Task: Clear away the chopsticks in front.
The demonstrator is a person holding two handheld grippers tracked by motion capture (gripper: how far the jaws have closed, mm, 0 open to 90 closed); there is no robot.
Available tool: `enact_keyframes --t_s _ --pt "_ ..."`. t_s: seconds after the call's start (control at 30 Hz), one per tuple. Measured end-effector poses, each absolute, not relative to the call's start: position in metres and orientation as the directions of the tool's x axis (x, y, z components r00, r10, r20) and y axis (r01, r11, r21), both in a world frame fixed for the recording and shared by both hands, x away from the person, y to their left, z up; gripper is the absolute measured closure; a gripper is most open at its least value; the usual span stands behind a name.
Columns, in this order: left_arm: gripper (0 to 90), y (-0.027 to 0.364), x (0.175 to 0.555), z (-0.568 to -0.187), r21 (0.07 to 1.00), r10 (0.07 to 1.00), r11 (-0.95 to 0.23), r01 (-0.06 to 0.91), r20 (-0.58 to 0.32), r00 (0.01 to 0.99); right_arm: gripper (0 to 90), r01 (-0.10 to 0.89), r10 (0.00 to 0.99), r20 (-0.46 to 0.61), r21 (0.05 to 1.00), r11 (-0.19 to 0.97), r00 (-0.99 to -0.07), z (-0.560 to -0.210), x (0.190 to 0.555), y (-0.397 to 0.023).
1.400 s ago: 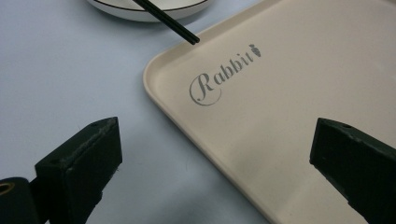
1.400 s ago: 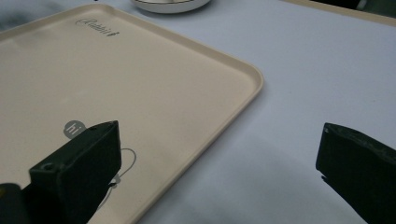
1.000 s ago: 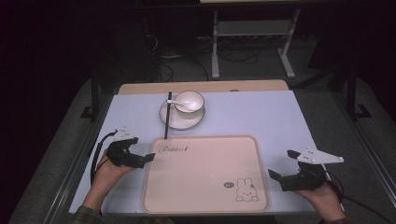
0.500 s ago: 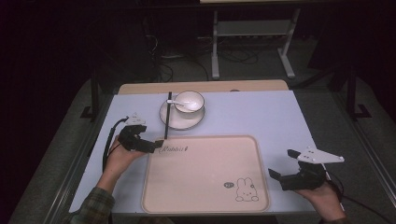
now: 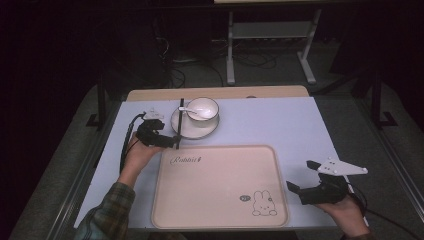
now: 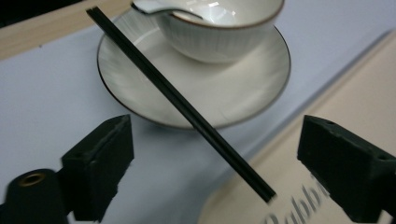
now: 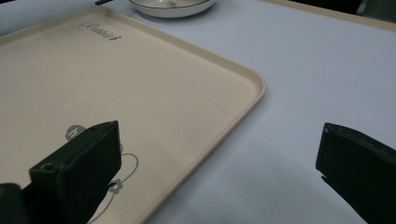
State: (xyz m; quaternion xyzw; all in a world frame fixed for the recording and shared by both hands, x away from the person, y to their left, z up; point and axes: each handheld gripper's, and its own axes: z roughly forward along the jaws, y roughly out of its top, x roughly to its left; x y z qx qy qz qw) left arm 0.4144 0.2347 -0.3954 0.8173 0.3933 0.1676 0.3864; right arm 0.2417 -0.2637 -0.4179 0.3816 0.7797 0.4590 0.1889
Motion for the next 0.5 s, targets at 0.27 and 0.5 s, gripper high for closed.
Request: enact_keyframes --t_s 0.27,0.5 --pt "32.0 0.223 0.455 -0.392 0.757 0.792 -0.398 0.518 -0.001 0.61 0.0 0.428 0.766 0.061 0.857 0.289 -0.64 -0.419 0.242 -0.262" --pt "43.4 0.214 0.477 -0.411 0.721 0.814 -0.403 0.563 0.002 0.581 0.0 0.431 0.769 0.066 0.857 0.283 -0.635 -0.421 0.242 -0.265"
